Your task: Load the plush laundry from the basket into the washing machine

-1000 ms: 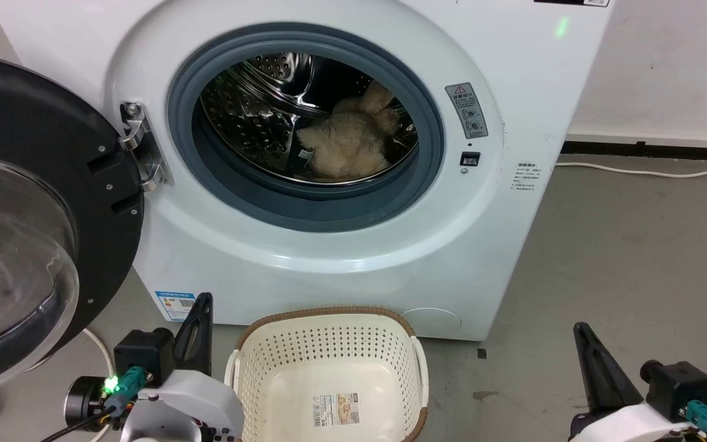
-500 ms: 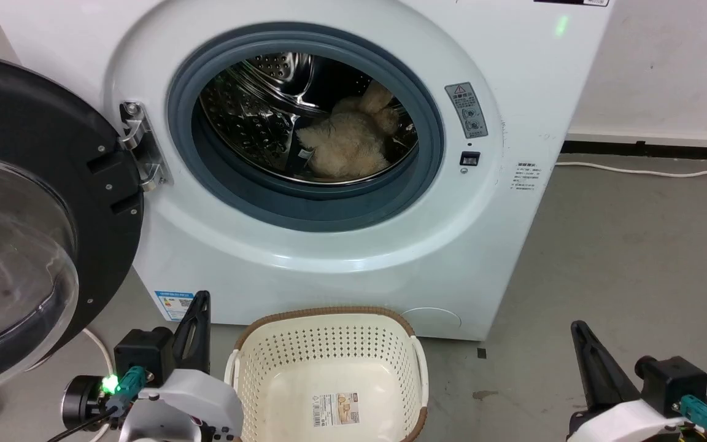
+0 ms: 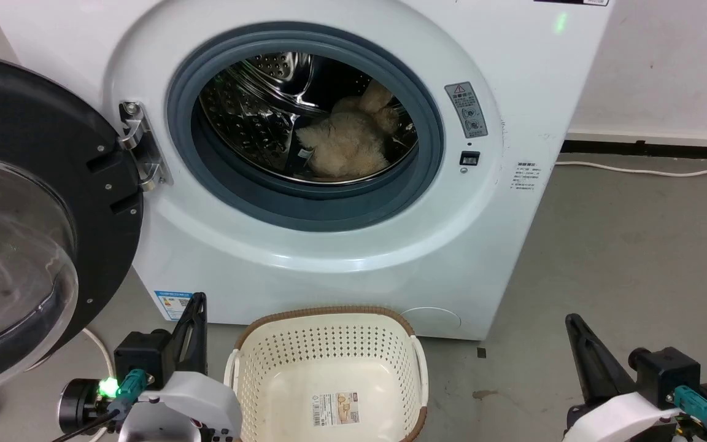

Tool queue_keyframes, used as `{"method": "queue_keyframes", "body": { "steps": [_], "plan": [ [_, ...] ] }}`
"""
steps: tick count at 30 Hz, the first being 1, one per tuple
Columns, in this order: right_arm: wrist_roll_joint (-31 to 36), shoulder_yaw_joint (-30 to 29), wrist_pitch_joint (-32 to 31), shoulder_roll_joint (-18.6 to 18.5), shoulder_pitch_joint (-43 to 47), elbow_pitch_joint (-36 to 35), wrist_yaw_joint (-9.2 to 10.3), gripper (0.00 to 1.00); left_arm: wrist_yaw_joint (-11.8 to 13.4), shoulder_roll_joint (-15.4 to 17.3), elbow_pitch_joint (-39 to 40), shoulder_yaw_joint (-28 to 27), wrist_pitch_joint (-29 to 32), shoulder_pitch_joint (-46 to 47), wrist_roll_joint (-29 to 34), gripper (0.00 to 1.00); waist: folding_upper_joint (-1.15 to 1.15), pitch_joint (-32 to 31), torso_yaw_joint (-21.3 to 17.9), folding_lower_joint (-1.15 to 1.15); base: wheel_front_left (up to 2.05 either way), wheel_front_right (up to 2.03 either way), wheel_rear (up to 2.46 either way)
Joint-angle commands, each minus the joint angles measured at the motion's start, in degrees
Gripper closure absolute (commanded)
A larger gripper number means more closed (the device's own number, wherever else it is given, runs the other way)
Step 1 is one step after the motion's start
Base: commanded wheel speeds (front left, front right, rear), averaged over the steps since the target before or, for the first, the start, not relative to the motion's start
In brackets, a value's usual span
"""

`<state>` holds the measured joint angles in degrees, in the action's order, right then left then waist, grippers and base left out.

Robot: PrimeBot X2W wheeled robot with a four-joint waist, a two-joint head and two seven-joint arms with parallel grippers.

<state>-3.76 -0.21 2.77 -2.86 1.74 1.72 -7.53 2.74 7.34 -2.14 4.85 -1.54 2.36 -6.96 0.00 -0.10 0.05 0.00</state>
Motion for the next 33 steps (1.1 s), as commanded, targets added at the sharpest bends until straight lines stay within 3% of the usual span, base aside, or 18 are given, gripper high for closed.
{"method": "queue_keyframes", "body": {
  "steps": [1,23,33],
  "plan": [
    [0.81,0.07,-0.34,-0.01,-0.77,-0.50,0.03,1.00,-0.55,-0.76,0.48,-0.66,0.21,-1.05,1.03,1.00,0.00,0.01,0.00,0.00,0.00,0.00,0.00],
    [3.70,0.21,-2.72,-0.01,-1.72,-1.69,0.04,1.00,-2.69,-4.38,2.10,-4.76,1.51,-2.34,6.83,1.00,0.00,0.09,-0.05,0.00,0.00,0.00,0.00],
    [3.76,0.21,-2.77,-0.01,-1.74,-1.72,0.04,1.00,-2.74,-4.47,2.14,-4.85,1.54,-2.36,6.96,1.00,0.00,0.10,-0.05,0.00,0.00,0.00,0.00]
  ]
}}
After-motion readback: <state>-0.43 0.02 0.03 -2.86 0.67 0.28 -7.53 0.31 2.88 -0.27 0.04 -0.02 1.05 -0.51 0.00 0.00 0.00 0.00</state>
